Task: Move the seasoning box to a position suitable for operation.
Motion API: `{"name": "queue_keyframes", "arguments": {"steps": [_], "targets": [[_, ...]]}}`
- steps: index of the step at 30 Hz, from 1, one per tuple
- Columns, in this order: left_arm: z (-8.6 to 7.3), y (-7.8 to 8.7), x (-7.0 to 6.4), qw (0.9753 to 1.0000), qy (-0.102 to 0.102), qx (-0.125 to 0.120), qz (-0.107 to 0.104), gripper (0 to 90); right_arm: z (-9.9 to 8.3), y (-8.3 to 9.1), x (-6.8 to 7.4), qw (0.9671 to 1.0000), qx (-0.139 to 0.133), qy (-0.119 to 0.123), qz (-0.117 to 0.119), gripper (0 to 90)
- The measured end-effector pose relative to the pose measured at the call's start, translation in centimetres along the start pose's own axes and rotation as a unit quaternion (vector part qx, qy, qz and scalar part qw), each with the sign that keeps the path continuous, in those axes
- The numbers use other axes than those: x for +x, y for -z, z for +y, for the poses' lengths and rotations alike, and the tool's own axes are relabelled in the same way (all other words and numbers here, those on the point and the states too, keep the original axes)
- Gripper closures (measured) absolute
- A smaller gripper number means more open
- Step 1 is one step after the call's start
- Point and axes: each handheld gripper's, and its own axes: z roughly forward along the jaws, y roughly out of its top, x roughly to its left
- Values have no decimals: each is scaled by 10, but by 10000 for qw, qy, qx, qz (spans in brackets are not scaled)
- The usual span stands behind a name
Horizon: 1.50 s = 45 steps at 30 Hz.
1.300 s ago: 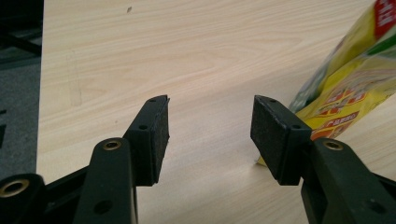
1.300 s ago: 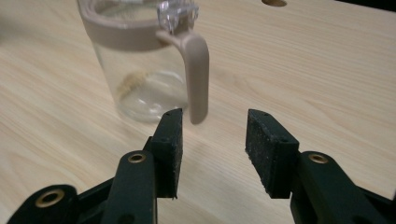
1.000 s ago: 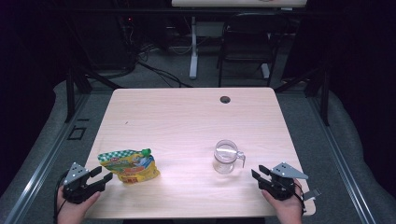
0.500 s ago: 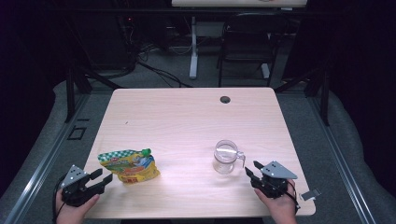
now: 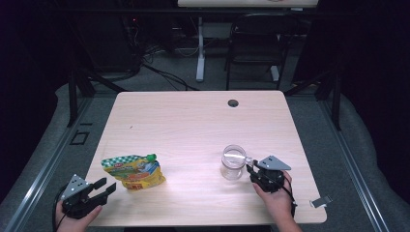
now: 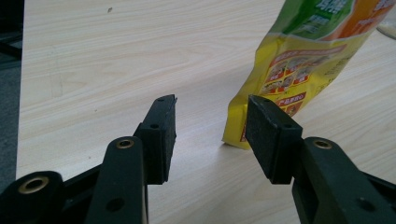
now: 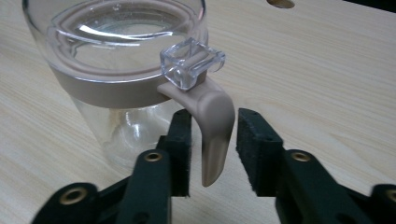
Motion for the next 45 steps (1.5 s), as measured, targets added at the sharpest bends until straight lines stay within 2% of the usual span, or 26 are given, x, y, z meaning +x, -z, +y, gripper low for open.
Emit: {"name": "queue_keyframes", "arguments": {"steps": [3, 5, 10, 14, 19, 22, 24, 28, 31, 33, 37, 45], "targets": [[-1, 0, 0, 10000, -15, 52, 20, 530, -1, -1, 1, 9999, -9, 128, -49, 754], [-1, 1, -1, 10000, -22, 48, 32, 528, -2, -1, 0, 9999, -82, 80, 15, 756], [0, -1, -2, 10000, 1, 15, -9, 529, -2, 0, 1, 9999, -44, 121, -11, 756], [1, -5, -7, 9998, -137, 129, -81, 536, -3, 2, 1, 9999, -48, 93, 35, 754], [2, -4, -9, 9998, -150, 94, -98, 537, -3, 4, 3, 9999, -19, 130, 90, 753], [2, -4, -9, 9998, -149, 74, -77, 536, -3, 4, 7, 9997, -17, 180, 187, 754], [3, -2, -10, 9999, -101, 33, -113, 536, -2, 5, 14, 9992, -24, 294, 282, 754], [4, -1, -12, 9997, -164, 23, -154, 543, 0, 6, 20, 9984, -15, 405, 386, 753], [4, -1, -14, 9997, -174, 36, -185, 548, 0, 6, 28, 9971, -16, 465, 598, 754], [3, 0, -15, 9997, -183, 36, -185, 552, 0, 6, 31, 9964, 8, 532, 660, 754], [2, 4, -20, 9997, -50, 60, -225, 568, 1, 8, 40, 9955, -36, 613, 721, 753], [5, 5, -33, 9992, -175, 74, -352, 603, 1, 6, 44, 9951, -24, 594, 796, 753]]}}
